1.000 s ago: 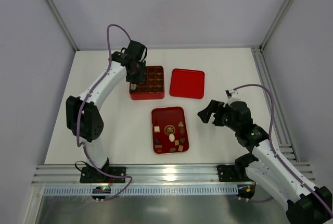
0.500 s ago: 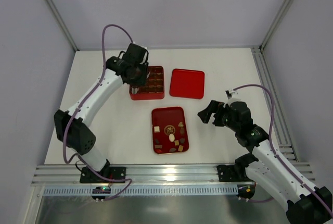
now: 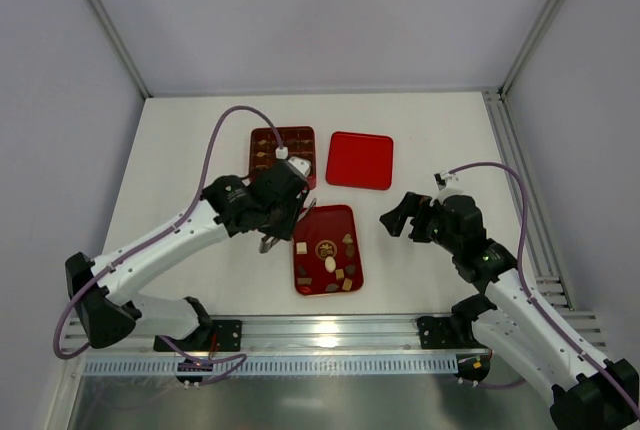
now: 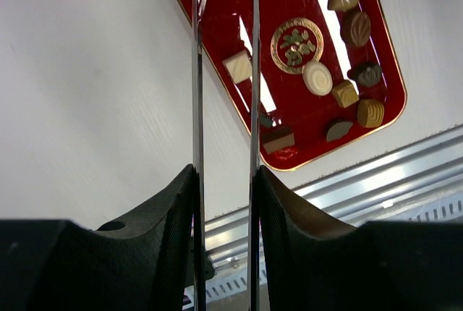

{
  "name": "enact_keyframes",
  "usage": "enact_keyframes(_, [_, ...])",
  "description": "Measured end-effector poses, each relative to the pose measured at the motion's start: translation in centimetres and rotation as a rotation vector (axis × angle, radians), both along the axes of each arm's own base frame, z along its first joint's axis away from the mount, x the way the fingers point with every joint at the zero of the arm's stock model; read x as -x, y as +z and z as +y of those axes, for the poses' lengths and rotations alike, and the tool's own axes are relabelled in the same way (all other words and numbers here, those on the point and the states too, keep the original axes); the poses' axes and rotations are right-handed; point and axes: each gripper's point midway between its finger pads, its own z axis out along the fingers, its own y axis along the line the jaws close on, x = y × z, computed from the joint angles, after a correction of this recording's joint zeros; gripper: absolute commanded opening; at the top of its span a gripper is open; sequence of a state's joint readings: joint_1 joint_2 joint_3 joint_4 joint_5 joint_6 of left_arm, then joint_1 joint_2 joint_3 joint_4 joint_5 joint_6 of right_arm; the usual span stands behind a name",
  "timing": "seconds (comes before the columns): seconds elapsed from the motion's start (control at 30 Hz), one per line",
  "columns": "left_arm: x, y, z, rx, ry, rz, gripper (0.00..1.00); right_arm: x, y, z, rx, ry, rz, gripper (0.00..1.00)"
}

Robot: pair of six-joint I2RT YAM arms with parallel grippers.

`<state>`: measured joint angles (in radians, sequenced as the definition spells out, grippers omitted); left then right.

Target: Pack the chocolate

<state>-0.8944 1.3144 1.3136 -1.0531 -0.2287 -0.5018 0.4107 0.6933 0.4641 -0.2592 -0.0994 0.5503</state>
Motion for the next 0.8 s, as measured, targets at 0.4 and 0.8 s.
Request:
enact_keyframes(0.4, [5.9, -2.3, -0.4, -0.052, -0.043, 0.068, 0.40, 0.0, -0.3, 0.0, -0.001, -0.001, 0.004, 1.00])
enact_keyframes(0.8, [7.3, -3.6, -0.4, -0.133, -0.039, 0.076, 0.42, 0.1, -0.4, 0.0, 0.000, -0.001, 0.007, 1.00])
